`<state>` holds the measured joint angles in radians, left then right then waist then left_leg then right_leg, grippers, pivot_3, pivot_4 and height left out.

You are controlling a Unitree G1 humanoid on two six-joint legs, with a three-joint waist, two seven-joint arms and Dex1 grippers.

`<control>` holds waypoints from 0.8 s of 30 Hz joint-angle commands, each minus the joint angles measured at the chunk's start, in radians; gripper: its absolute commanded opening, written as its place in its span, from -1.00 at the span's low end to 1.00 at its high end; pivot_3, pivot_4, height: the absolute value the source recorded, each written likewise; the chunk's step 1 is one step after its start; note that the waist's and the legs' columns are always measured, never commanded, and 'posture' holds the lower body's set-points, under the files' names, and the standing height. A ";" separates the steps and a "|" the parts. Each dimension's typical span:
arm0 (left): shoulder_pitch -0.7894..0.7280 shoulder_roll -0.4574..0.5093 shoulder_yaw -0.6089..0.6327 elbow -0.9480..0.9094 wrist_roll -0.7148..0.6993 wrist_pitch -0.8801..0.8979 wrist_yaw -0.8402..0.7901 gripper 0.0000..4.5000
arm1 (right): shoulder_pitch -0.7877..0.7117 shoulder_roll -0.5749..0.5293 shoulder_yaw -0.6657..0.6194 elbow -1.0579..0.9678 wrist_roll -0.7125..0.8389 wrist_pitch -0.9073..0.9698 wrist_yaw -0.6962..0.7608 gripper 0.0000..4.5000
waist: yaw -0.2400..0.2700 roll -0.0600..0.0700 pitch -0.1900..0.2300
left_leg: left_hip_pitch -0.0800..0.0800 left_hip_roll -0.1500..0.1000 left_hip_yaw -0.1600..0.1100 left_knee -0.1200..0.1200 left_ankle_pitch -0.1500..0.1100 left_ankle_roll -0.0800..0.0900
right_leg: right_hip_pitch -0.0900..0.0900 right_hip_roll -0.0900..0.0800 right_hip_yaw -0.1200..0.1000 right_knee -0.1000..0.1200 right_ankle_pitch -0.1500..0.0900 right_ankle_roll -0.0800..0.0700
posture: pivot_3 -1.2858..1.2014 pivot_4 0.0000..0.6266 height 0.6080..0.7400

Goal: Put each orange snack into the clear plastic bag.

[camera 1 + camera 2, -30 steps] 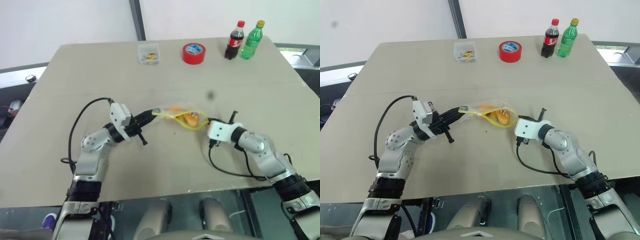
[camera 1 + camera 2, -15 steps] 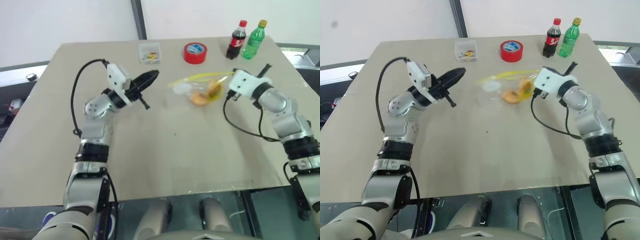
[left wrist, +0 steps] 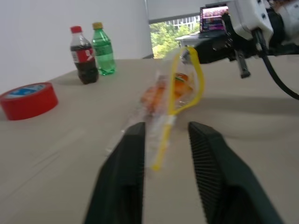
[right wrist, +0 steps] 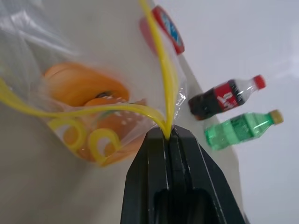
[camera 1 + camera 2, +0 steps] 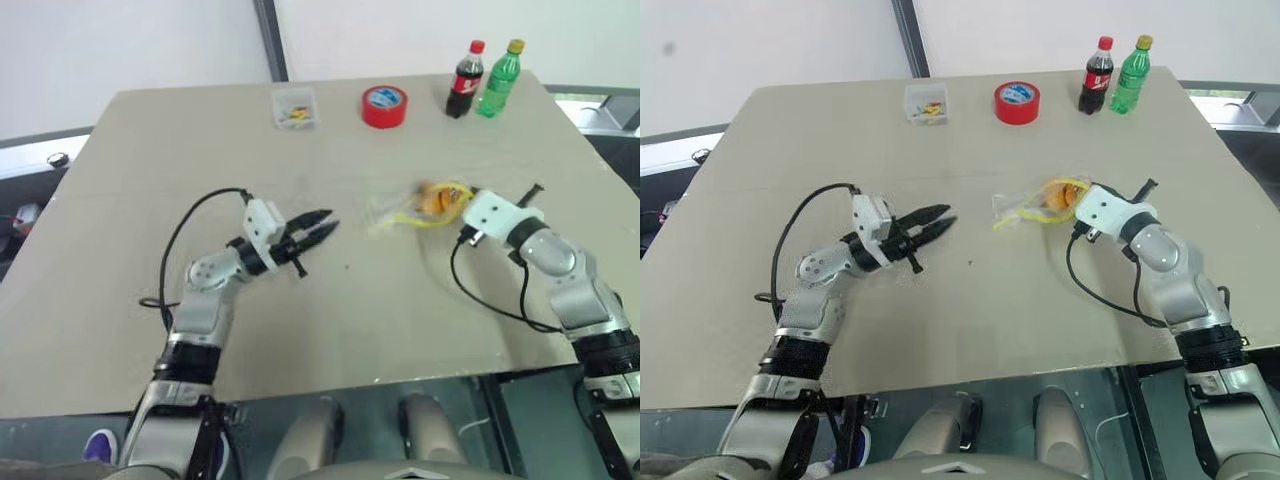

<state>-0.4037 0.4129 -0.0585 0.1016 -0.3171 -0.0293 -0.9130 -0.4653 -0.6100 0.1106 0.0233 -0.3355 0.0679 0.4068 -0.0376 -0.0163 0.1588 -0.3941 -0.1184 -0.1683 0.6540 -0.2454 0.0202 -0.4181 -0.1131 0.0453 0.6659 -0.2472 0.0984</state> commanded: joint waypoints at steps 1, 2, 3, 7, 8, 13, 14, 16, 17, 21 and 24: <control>-0.014 0.036 -0.061 -0.076 0.234 0.111 0.190 0.46 | -0.034 -0.011 -0.027 -0.070 0.008 0.040 0.025 -1.00 | 0.002 0.000 0.000 | 0.001 0.000 0.000 0.000 0.000 0.000 | 0.001 0.000 0.000 0.000 0.000 0.000 | 0.03 -0.52 1.00; -0.016 0.028 -0.068 -0.084 0.232 0.131 0.196 0.67 | -0.040 -0.013 -0.028 -0.078 0.009 0.049 0.032 -1.00 | 0.003 0.000 0.000 | 0.001 0.000 0.000 0.000 0.000 0.000 | 0.001 0.000 0.000 -0.001 0.000 0.000 | 0.03 -0.52 1.00; -0.022 0.017 -0.074 -0.093 0.230 0.138 0.202 0.83 | -0.044 -0.015 -0.029 -0.087 0.010 0.058 0.038 -1.00 | 0.004 0.000 0.000 | 0.001 0.000 0.000 -0.001 0.000 0.000 | 0.001 0.000 0.000 -0.001 0.000 0.000 | 0.03 -0.52 1.00; -0.060 0.000 -0.126 -0.078 0.342 0.138 0.277 0.99 | -0.049 -0.017 -0.031 -0.110 0.013 0.077 0.055 -1.00 | 0.006 0.000 0.000 | -0.002 0.000 0.000 -0.001 0.000 0.000 | 0.000 0.000 0.000 -0.004 0.000 0.000 | 0.03 -0.52 1.00; -0.070 -0.005 -0.143 -0.063 0.367 0.118 0.288 0.99 | -0.048 -0.016 -0.031 -0.112 0.014 0.080 0.057 -1.00 | 0.007 0.000 0.000 | -0.002 0.000 -0.001 -0.001 0.000 0.000 | 0.000 0.000 -0.001 -0.004 0.000 0.000 | 0.03 -0.52 1.00; -0.108 -0.040 -0.196 -0.002 0.446 0.086 0.334 0.99 | -0.045 -0.010 -0.026 -0.118 0.012 0.091 0.058 -1.00 | 0.009 0.000 0.000 | -0.002 0.000 0.000 -0.001 0.000 0.000 | -0.001 0.000 -0.001 -0.004 0.000 0.000 | 0.03 -0.52 1.00; -0.119 -0.042 -0.203 0.016 0.467 0.086 0.348 0.99 | -0.043 -0.009 -0.025 -0.120 0.012 0.092 0.058 -1.00 | 0.008 0.000 0.000 | -0.002 0.000 0.000 -0.001 0.000 0.000 | -0.001 0.000 -0.001 -0.004 0.000 0.000 | 0.03 -0.52 1.00; -0.142 -0.054 -0.218 0.054 0.491 0.080 0.359 0.82 | -0.041 -0.006 -0.024 -0.122 0.011 0.096 0.058 -1.00 | 0.007 0.000 0.000 | -0.002 0.000 0.000 -0.001 0.000 0.000 | -0.001 0.000 -0.001 -0.004 0.000 0.000 | 0.03 -0.52 1.00; -0.153 -0.059 -0.225 0.072 0.507 0.076 0.372 0.77 | -0.041 -0.005 -0.023 -0.123 0.012 0.098 0.058 -1.00 | 0.007 0.000 0.000 | -0.002 0.000 0.000 -0.001 0.000 0.000 | -0.001 0.000 -0.001 -0.004 0.000 0.000 | 0.03 -0.52 1.00; -0.179 -0.084 -0.245 0.130 0.535 0.029 0.390 0.04 | -0.039 0.001 -0.022 -0.127 0.013 0.105 0.057 -1.00 | 0.011 0.000 0.000 | -0.003 0.000 0.000 -0.001 0.000 0.000 | -0.001 -0.001 -0.001 -0.004 0.000 0.000 | 0.03 -0.52 1.00; -0.194 -0.102 -0.248 0.176 0.552 0.001 0.412 -0.61 | -0.031 0.000 -0.023 -0.130 0.013 0.104 0.058 -1.00 | 0.012 0.000 0.000 | -0.003 0.000 0.000 -0.001 0.000 0.000 | -0.001 -0.001 -0.001 -0.004 0.000 0.000 | 0.03 -0.52 1.00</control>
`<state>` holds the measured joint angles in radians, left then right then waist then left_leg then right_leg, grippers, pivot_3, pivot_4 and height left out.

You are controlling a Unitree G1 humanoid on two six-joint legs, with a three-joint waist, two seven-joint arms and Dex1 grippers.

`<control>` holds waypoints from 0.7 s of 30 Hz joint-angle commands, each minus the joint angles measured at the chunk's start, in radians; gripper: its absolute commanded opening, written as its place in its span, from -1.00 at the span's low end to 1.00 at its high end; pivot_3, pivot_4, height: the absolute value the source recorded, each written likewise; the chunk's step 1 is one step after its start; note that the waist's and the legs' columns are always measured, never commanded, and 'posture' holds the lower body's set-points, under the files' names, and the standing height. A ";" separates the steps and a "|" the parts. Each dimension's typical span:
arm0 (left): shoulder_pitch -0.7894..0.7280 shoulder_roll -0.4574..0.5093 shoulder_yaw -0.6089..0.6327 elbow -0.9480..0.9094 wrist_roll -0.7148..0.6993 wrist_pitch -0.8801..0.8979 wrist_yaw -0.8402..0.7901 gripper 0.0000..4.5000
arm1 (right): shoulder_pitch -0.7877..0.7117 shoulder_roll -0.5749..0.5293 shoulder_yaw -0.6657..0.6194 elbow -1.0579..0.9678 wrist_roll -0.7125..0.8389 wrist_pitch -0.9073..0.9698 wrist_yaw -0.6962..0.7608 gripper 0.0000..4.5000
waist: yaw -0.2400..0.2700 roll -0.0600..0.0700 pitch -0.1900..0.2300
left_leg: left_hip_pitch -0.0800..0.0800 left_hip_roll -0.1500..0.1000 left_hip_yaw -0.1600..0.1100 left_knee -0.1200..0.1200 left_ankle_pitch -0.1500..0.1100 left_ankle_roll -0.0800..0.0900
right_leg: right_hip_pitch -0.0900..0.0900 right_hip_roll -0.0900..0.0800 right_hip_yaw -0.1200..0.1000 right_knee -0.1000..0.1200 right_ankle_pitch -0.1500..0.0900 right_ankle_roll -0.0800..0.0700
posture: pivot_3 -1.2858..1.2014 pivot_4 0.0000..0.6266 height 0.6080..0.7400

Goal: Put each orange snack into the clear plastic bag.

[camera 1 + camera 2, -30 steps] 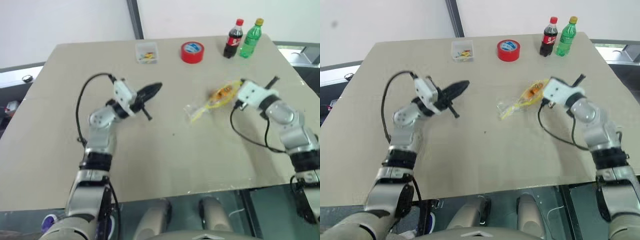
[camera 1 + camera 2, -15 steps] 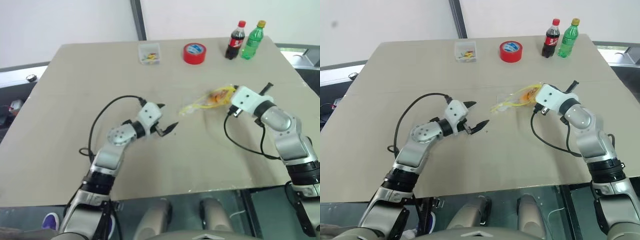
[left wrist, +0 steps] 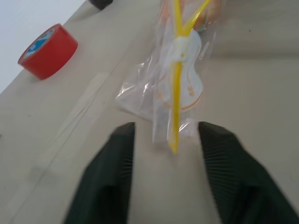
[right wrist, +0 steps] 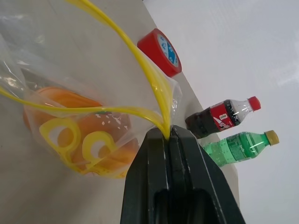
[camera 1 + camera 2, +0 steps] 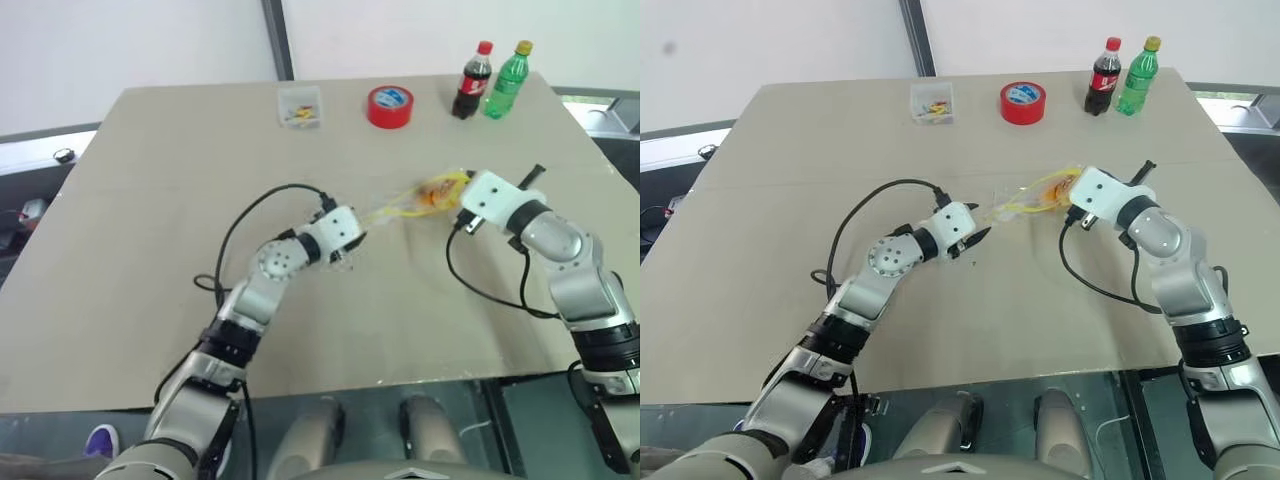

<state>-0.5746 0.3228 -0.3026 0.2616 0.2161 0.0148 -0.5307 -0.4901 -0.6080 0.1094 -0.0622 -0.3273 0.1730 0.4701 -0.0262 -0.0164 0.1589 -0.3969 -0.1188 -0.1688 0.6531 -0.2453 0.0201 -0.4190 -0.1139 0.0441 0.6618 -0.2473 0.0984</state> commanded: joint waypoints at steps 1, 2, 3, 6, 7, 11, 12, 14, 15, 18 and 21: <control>-0.026 -0.017 -0.001 0.029 0.019 -0.049 0.036 -0.86 | -0.005 -0.002 -0.022 -0.045 0.005 0.000 -0.005 -1.00 | 0.000 0.000 0.000 | 0.000 0.000 0.000 0.000 0.000 0.000 | 0.000 0.000 0.000 0.000 0.000 0.000 | 0.03 -0.52 1.00; -0.028 -0.021 0.002 0.038 0.018 -0.054 0.040 -0.98 | -0.004 -0.001 -0.022 -0.046 0.005 0.000 -0.005 -1.00 | -0.001 0.000 0.000 | 0.000 0.000 0.000 0.000 0.000 0.000 | 0.000 0.000 0.000 0.000 0.000 0.000 | 0.03 -0.52 1.00; -0.030 -0.022 0.002 0.046 0.020 -0.060 0.041 -0.98 | -0.003 0.000 -0.021 -0.047 0.006 0.001 -0.006 -1.00 | -0.001 0.000 0.000 | 0.000 0.000 0.000 0.000 0.000 0.000 | 0.000 0.000 0.000 0.000 0.000 0.000 | 0.03 -0.52 1.00; -0.033 -0.025 0.008 0.055 0.019 -0.066 0.046 -0.98 | 0.001 0.004 -0.023 -0.052 0.008 0.005 -0.008 -1.00 | -0.002 0.000 0.000 | 0.000 0.000 0.000 0.000 0.000 0.000 | 0.000 0.000 0.000 0.000 0.000 0.000 | 0.03 -0.52 1.00; -0.038 -0.019 0.015 0.054 0.018 -0.068 0.049 -0.98 | 0.004 0.004 -0.024 -0.052 0.008 0.004 -0.009 -1.00 | -0.002 0.000 0.000 | 0.000 0.000 0.000 0.000 0.000 0.000 | 0.000 0.000 0.000 0.000 0.000 0.000 | 0.03 -0.52 1.00; -0.097 0.037 0.068 0.059 0.017 -0.086 0.067 -0.98 | -0.019 0.012 -0.038 -0.007 0.013 -0.014 -0.040 -1.00 | -0.003 0.000 0.000 | 0.000 0.000 0.000 0.000 0.000 0.000 | 0.000 0.000 0.000 0.000 0.000 0.000 | 0.03 -0.52 1.00; -0.112 0.048 0.078 0.064 0.017 -0.091 0.073 -0.98 | -0.032 0.014 -0.040 0.009 0.014 -0.019 -0.049 -1.00 | -0.004 0.000 0.000 | 0.000 0.000 0.000 0.000 0.000 0.000 | 0.000 0.000 0.000 0.001 0.000 0.000 | 0.03 -0.52 1.00; -0.157 0.075 0.102 0.087 0.018 -0.108 0.092 -0.98 | -0.075 0.024 -0.043 0.060 0.023 -0.036 -0.069 -1.00 | -0.006 0.000 0.000 | 0.000 0.000 0.000 0.000 0.000 0.000 | 0.000 0.000 0.000 0.001 0.000 0.000 | 0.03 -0.52 1.00; -0.185 0.092 0.120 0.101 0.021 -0.116 0.107 -0.98 | -0.105 0.028 -0.043 0.093 0.025 -0.053 -0.079 -1.00 | -0.008 0.000 0.000 | 0.000 0.000 0.000 0.000 0.000 0.000 | 0.000 0.000 0.000 0.000 0.000 0.000 | 0.03 -0.52 1.00; -0.246 0.131 0.156 0.130 0.028 -0.141 0.152 -0.98 | -0.186 0.044 -0.046 0.185 0.031 -0.100 -0.114 -1.00 | -0.012 0.000 0.000 | 0.000 0.000 0.000 0.000 0.000 0.000 | 0.000 0.000 0.000 0.000 0.000 0.000 | 0.03 -0.52 1.00; -0.273 0.155 0.185 0.127 0.028 -0.162 0.194 -0.98 | -0.251 0.060 -0.051 0.263 0.036 -0.148 -0.156 -1.00 | -0.014 0.000 0.000 | 0.000 0.000 0.000 -0.001 0.000 0.000 | -0.001 0.000 0.000 -0.001 0.000 0.000 | 0.03 -0.52 1.00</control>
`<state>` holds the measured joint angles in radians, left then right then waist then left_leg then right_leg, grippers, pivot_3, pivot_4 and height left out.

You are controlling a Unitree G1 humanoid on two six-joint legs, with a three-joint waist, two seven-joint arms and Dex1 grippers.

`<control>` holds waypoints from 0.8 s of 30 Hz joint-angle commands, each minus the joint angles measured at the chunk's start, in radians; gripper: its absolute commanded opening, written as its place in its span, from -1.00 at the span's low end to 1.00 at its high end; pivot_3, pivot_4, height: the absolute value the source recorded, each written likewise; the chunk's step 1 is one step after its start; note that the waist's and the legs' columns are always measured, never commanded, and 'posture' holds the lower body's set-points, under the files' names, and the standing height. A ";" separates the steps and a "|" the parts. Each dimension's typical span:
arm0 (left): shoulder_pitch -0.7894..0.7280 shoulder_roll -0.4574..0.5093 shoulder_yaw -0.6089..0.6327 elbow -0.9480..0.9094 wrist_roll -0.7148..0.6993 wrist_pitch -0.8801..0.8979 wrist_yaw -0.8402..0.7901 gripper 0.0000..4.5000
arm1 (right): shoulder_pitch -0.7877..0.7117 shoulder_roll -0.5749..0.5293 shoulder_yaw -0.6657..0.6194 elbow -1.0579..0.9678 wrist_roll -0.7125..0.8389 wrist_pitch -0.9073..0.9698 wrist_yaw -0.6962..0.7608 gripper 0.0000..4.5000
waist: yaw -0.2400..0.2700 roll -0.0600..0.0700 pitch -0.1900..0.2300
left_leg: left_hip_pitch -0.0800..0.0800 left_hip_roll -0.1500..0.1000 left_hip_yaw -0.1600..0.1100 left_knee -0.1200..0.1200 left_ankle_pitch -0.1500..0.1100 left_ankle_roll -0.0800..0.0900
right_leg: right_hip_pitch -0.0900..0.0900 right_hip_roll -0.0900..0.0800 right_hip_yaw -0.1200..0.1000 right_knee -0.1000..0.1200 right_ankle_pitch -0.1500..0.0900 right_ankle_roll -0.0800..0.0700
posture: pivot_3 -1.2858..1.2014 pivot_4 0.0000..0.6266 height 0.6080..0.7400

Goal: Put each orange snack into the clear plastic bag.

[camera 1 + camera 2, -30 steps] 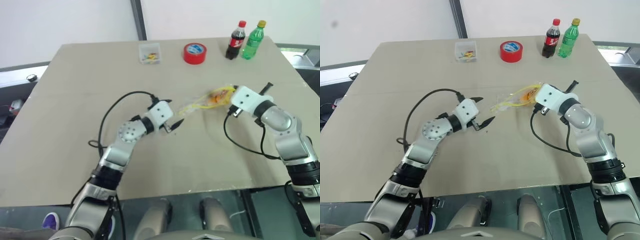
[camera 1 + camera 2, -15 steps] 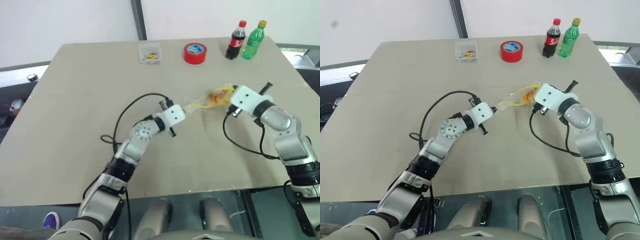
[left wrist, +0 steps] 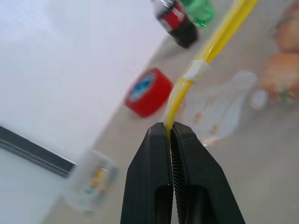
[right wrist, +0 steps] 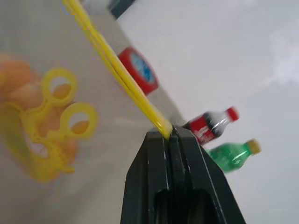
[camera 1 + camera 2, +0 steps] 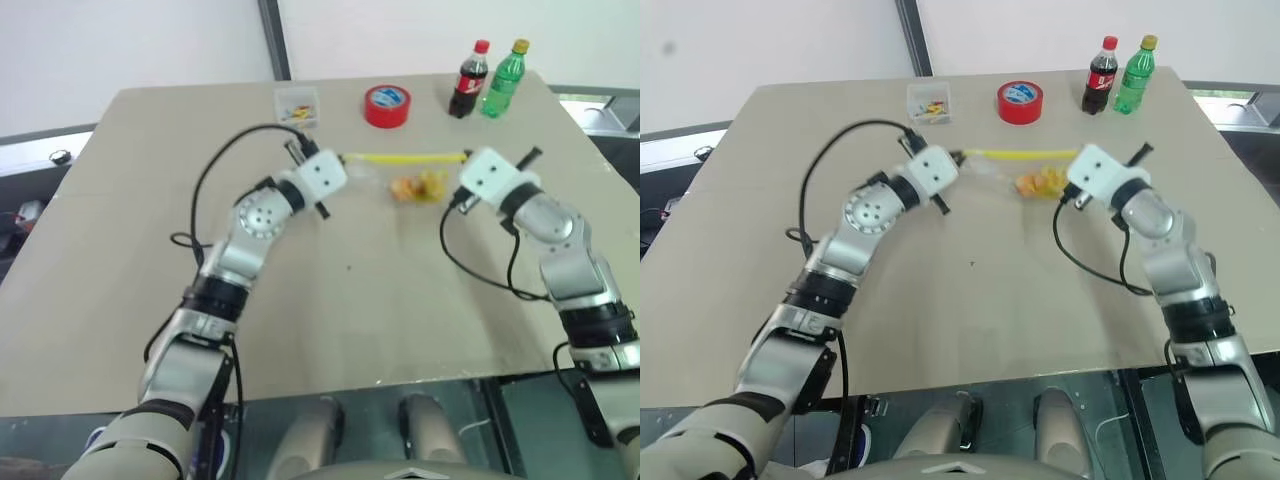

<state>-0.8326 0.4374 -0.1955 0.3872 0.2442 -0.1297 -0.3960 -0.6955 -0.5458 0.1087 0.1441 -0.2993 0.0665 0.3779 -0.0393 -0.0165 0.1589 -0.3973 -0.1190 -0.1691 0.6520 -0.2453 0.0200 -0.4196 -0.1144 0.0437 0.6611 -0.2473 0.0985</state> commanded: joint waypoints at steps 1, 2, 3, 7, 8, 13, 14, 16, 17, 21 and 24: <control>-0.012 0.051 0.084 -0.012 0.001 -0.031 0.068 -0.98 | -0.061 0.002 -0.052 0.075 0.009 -0.058 -0.077 -1.00 | -0.002 0.000 0.000 | 0.000 0.000 0.000 0.000 0.000 0.000 | 0.000 0.000 0.000 0.000 0.000 0.000 | 0.03 -0.52 1.00; -0.003 0.061 0.088 -0.030 0.000 -0.042 0.070 -0.98 | -0.068 0.006 -0.054 0.084 0.012 -0.070 -0.086 -1.00 | -0.002 0.000 0.000 | -0.001 0.000 0.000 0.000 0.000 0.000 | -0.001 0.000 0.000 0.000 0.000 0.000 | 0.03 -0.52 1.00; 0.014 0.068 0.092 -0.056 -0.005 -0.052 0.064 -0.98 | -0.067 0.010 -0.056 0.085 0.018 -0.079 -0.090 -1.00 | -0.002 0.000 0.000 | -0.001 0.000 0.000 0.000 0.000 0.000 | -0.001 0.000 0.000 0.000 0.000 0.000 | 0.03 -0.52 1.00; 0.128 0.095 0.079 -0.201 -0.028 -0.069 0.002 -0.98 | 0.027 0.012 -0.040 0.023 0.053 -0.126 -0.044 -1.00 | -0.002 0.000 0.000 | -0.002 0.000 0.000 0.000 0.000 0.000 | -0.002 0.000 0.000 0.000 0.000 0.000 | 0.03 -0.52 1.00; 0.176 0.101 0.070 -0.259 -0.039 -0.057 -0.025 -0.98 | 0.080 0.003 -0.025 -0.006 0.060 -0.136 -0.016 -1.00 | -0.002 0.000 -0.001 | -0.002 0.000 0.000 0.000 0.000 0.000 | -0.002 0.000 0.000 0.000 0.000 0.000 | 0.03 -0.52 1.00; 0.380 0.097 0.032 -0.452 -0.091 0.111 -0.143 -1.00 | 0.313 -0.038 0.020 -0.144 0.074 -0.116 0.100 -0.88 | 0.000 0.001 0.000 | -0.003 0.000 0.000 0.000 0.000 0.000 | -0.002 0.000 0.001 0.000 0.000 0.000 | 0.03 -0.52 1.00; 0.398 0.097 0.023 -0.467 -0.090 0.138 -0.161 -1.00 | 0.342 -0.046 0.022 -0.157 0.065 -0.119 0.105 -0.75 | 0.001 0.001 0.000 | -0.002 0.000 0.001 0.001 0.000 0.000 | -0.002 0.000 0.001 0.002 0.000 0.000 | 0.03 -0.52 1.00; 0.403 0.081 0.014 -0.480 -0.093 0.198 -0.180 -1.00 | 0.407 -0.072 0.024 -0.205 0.063 -0.109 0.135 -0.40 | 0.003 0.001 0.000 | 0.000 0.000 0.001 0.001 0.000 0.000 | -0.001 0.000 0.001 0.003 0.000 0.000 | 0.03 -0.52 1.00; 0.401 0.073 0.012 -0.485 -0.094 0.220 -0.185 -1.00 | 0.430 -0.085 0.024 -0.230 0.066 -0.100 0.152 -0.21 | 0.005 0.001 0.000 | 0.001 0.000 0.000 0.001 0.000 0.000 | 0.001 0.001 0.001 0.003 0.000 0.000 | 0.03 -0.52 1.00; 0.349 0.040 -0.001 -0.485 -0.113 0.272 -0.217 -1.00 | 0.480 -0.151 -0.026 -0.410 0.111 -0.012 0.235 0.02 | 0.005 0.002 0.000 | 0.004 0.000 0.000 0.001 0.000 0.000 | 0.004 0.001 0.000 0.003 0.000 0.000 | 0.03 -0.52 1.00; 0.325 0.032 -0.007 -0.487 -0.112 0.280 -0.233 -1.00 | 0.456 -0.162 -0.026 -0.532 0.166 0.084 0.302 0.02 | 0.003 0.002 0.000 | 0.004 0.000 0.000 0.002 0.000 0.000 | 0.004 0.001 0.000 0.002 0.000 0.000 | 0.03 -0.52 1.00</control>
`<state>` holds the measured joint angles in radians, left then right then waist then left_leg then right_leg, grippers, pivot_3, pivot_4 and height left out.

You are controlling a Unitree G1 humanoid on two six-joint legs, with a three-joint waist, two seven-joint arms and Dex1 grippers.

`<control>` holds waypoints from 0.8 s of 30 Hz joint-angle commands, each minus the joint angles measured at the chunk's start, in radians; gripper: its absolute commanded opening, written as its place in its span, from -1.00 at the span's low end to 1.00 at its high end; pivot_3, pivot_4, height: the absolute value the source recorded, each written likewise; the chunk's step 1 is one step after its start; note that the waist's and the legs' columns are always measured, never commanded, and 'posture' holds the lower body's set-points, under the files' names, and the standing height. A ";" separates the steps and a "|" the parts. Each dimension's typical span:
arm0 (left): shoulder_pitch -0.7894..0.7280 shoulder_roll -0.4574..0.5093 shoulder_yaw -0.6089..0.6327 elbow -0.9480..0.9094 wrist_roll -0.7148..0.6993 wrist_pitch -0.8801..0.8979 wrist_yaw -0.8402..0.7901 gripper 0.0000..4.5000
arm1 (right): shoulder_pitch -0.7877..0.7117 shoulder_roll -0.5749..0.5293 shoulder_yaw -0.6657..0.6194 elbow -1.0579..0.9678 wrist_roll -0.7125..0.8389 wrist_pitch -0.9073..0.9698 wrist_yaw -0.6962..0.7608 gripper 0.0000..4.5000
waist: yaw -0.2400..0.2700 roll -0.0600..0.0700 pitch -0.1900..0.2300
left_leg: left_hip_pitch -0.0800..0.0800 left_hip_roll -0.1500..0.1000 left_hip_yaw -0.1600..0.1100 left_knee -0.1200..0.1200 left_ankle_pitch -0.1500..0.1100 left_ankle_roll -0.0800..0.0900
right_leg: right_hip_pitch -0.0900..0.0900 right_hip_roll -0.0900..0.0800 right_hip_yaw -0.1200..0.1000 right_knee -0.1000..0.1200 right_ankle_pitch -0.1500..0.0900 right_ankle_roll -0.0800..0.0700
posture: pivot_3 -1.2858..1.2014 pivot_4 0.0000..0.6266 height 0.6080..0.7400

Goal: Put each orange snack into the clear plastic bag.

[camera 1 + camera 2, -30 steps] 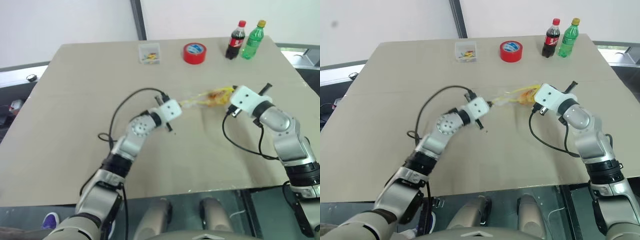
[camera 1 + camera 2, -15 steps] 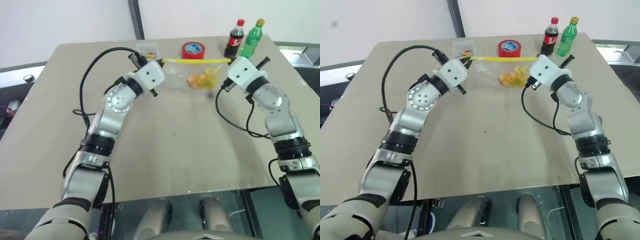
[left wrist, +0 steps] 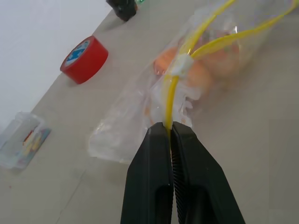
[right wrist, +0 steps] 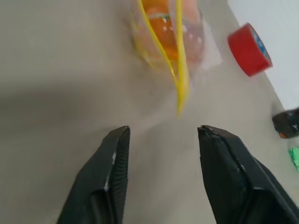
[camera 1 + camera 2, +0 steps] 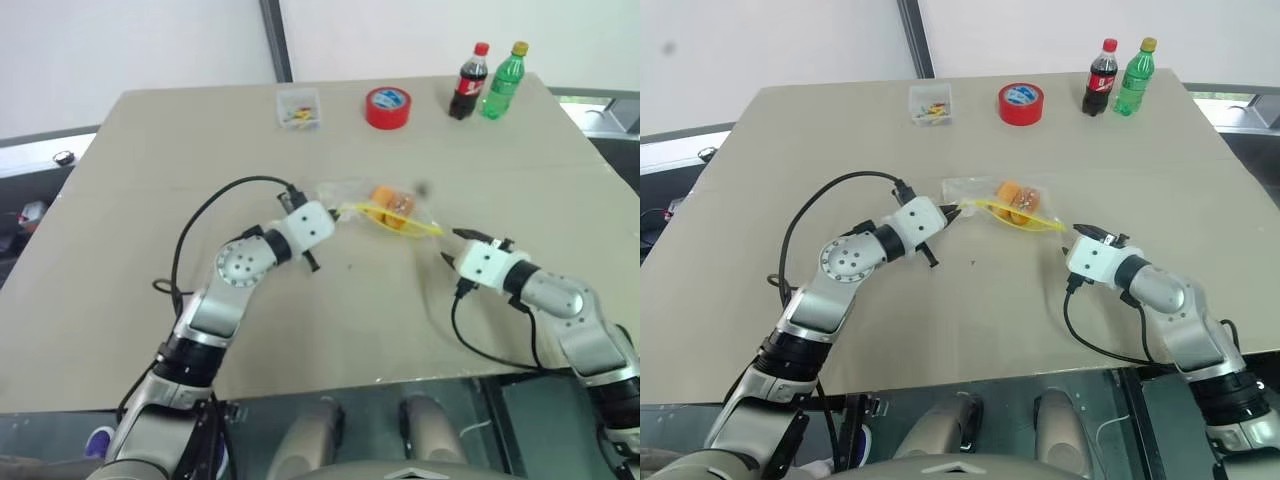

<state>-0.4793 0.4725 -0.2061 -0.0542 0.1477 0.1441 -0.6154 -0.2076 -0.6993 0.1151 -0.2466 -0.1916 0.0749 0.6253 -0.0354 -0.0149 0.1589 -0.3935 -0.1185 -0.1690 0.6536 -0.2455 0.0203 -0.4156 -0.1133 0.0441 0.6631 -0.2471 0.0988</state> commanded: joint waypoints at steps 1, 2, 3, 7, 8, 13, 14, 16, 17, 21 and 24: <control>-0.035 -0.001 -0.003 -0.047 -0.015 -0.004 -0.025 -1.00 | -0.066 0.002 -0.007 -0.165 0.051 0.100 0.066 0.02 | -0.002 0.000 0.000 | 0.000 0.000 0.000 0.000 0.000 0.000 | 0.000 0.000 0.000 0.000 0.000 0.000 | 0.03 -0.52 1.00; -0.040 -0.002 -0.006 -0.047 -0.015 -0.004 -0.031 -1.00 | -0.109 0.020 0.032 -0.174 0.029 0.108 0.072 0.02 | -0.003 0.000 0.000 | 0.000 0.001 0.000 0.000 0.000 0.000 | 0.000 0.000 0.000 0.000 0.000 0.000 | 0.03 -0.52 1.00; -0.046 -0.004 -0.010 -0.048 -0.017 -0.002 -0.040 -1.00 | -0.155 0.047 0.076 -0.173 0.004 0.118 0.073 0.02 | -0.005 0.000 0.000 | 0.000 0.001 0.000 0.000 0.000 0.000 | 0.000 0.001 0.000 0.000 0.000 0.000 | 0.03 -0.52 1.00; -0.069 -0.015 -0.017 -0.055 -0.032 0.016 -0.067 -1.00 | -0.270 0.122 0.188 -0.100 -0.085 0.108 0.057 0.02 | 0.000 0.000 0.000 | 0.000 0.001 -0.001 0.000 0.000 0.000 | 0.000 0.001 -0.001 0.000 0.000 0.000 | 0.03 -0.52 1.00; -0.076 -0.016 -0.019 -0.060 -0.033 0.021 -0.073 -1.00 | -0.296 0.133 0.208 -0.072 -0.116 0.087 0.044 0.02 | 0.004 0.000 0.000 | -0.001 0.001 -0.001 0.000 0.000 0.000 | 0.000 0.001 -0.001 -0.001 0.000 0.000 | 0.03 -0.52 1.00; -0.103 -0.020 -0.019 -0.090 -0.029 0.068 -0.081 -1.00 | -0.370 0.168 0.241 0.012 -0.196 0.042 -0.007 0.02 | 0.019 0.000 0.000 | -0.004 -0.001 -0.001 0.001 0.000 0.000 | -0.002 -0.001 -0.002 -0.002 0.000 0.000 | 0.03 -0.52 1.00; -0.106 -0.020 -0.020 -0.095 -0.028 0.074 -0.081 -1.00 | -0.373 0.171 0.242 0.021 -0.204 0.033 -0.011 0.02 | 0.020 0.000 0.000 | -0.004 -0.001 -0.002 0.001 0.000 0.000 | -0.003 -0.001 -0.002 -0.002 0.000 0.000 | 0.03 -0.52 1.00; -0.108 -0.023 -0.019 -0.105 -0.029 0.087 -0.077 -1.00 | -0.380 0.183 0.240 0.037 -0.221 0.021 -0.027 0.02 | 0.020 0.000 0.000 | -0.004 0.000 -0.002 0.000 0.000 0.000 | -0.003 -0.001 -0.002 -0.002 0.000 0.000 | 0.03 -0.52 1.00; -0.108 -0.024 -0.018 -0.108 -0.030 0.093 -0.075 -1.00 | -0.384 0.187 0.241 0.045 -0.231 0.012 -0.035 0.02 | 0.020 0.000 0.000 | -0.004 0.000 -0.002 0.000 0.000 0.000 | -0.003 -0.001 -0.002 -0.002 0.000 0.000 | 0.03 -0.52 1.00; -0.104 -0.031 -0.014 -0.114 -0.029 0.109 -0.066 -1.00 | -0.398 0.199 0.243 0.067 -0.260 -0.023 -0.052 0.02 | 0.017 0.000 0.000 | -0.004 0.000 -0.001 0.000 0.000 0.000 | -0.003 0.000 -0.001 -0.001 0.000 0.000 | 0.03 -0.52 1.00; -0.107 -0.030 -0.014 -0.112 -0.027 0.111 -0.065 -1.00 | -0.410 0.207 0.242 0.081 -0.269 -0.044 -0.057 -0.09 | 0.018 0.000 0.000 | -0.004 0.000 -0.001 0.000 0.000 0.000 | -0.003 0.000 -0.001 -0.001 0.000 0.000 | 0.03 -0.52 1.00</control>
<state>-0.5707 0.4426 -0.2340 -0.1107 0.1249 0.2581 -0.6920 -0.5942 -0.4967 0.3702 -0.1490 -0.4555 0.0586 0.5822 -0.0173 -0.0153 0.1589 -0.3973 -0.1187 -0.1701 0.6536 -0.2452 0.0199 -0.4189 -0.1134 0.0428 0.6617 -0.2472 0.0985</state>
